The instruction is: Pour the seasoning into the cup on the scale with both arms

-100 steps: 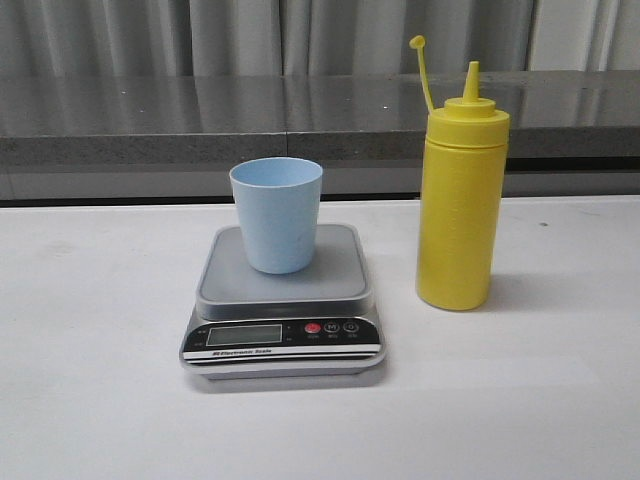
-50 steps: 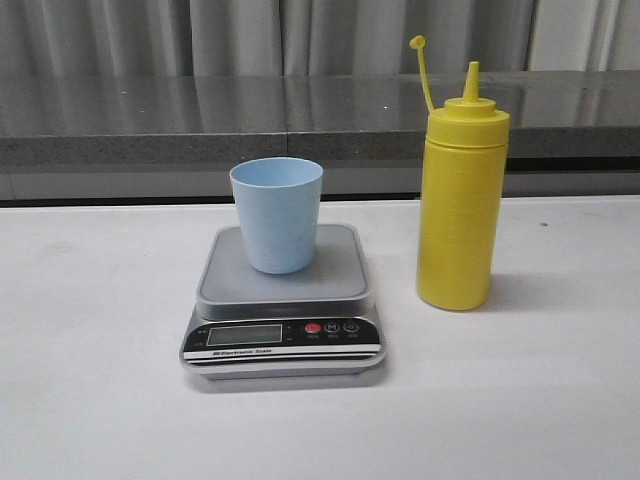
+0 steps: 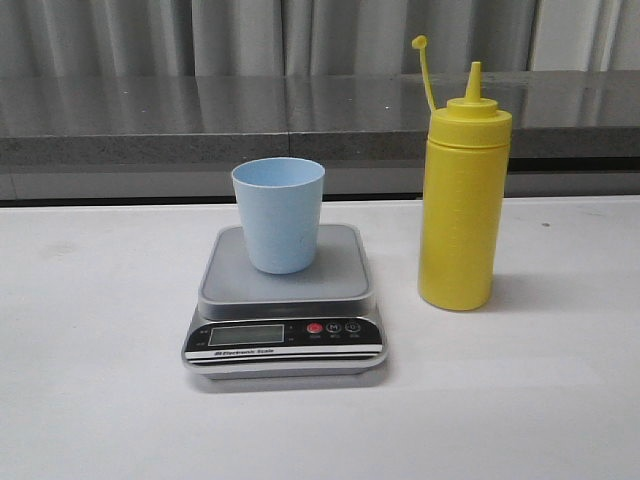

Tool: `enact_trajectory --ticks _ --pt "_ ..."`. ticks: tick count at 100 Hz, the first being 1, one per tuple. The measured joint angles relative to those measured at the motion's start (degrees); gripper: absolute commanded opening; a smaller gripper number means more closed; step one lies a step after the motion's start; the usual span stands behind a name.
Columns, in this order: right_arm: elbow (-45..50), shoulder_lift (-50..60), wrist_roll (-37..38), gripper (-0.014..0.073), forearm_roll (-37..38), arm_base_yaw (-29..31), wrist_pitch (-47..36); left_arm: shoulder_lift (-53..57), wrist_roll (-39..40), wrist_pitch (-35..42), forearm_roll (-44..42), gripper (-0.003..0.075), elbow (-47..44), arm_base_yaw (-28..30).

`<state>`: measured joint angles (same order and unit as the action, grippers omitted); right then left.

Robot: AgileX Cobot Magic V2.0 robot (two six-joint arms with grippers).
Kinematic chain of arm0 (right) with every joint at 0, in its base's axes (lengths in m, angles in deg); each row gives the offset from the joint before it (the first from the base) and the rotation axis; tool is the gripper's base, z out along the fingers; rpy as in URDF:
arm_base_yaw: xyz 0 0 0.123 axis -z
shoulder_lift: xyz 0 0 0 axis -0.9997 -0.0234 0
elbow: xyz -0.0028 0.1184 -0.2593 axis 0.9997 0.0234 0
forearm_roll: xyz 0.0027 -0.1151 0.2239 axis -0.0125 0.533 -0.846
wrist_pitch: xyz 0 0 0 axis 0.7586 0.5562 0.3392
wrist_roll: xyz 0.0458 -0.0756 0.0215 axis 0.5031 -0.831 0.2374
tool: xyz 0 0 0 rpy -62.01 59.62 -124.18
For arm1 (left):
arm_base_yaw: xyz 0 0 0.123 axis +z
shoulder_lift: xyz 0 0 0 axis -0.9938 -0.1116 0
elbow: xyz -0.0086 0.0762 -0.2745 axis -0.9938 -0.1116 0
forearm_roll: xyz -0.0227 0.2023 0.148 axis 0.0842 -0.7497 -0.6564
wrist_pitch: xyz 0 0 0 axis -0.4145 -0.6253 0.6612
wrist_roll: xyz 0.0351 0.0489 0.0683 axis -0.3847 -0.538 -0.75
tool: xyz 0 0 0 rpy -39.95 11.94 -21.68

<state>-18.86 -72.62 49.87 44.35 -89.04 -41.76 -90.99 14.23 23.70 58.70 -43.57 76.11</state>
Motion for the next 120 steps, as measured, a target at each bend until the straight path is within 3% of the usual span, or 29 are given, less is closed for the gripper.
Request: enact_trajectory --ticks 31,70,120 --pt "0.00 0.00 0.00 -0.0120 0.00 0.00 0.00 8.49 0.00 1.68 -0.97 -0.0018 -8.25 0.00" --pt "0.00 0.00 0.00 -0.0120 0.00 0.00 -0.04 9.14 0.00 1.98 -0.97 -0.0018 -8.25 4.94" --pt "0.00 0.00 0.00 -0.0120 0.00 0.00 -0.04 9.14 0.00 1.98 -0.97 -0.0018 -8.25 5.04"
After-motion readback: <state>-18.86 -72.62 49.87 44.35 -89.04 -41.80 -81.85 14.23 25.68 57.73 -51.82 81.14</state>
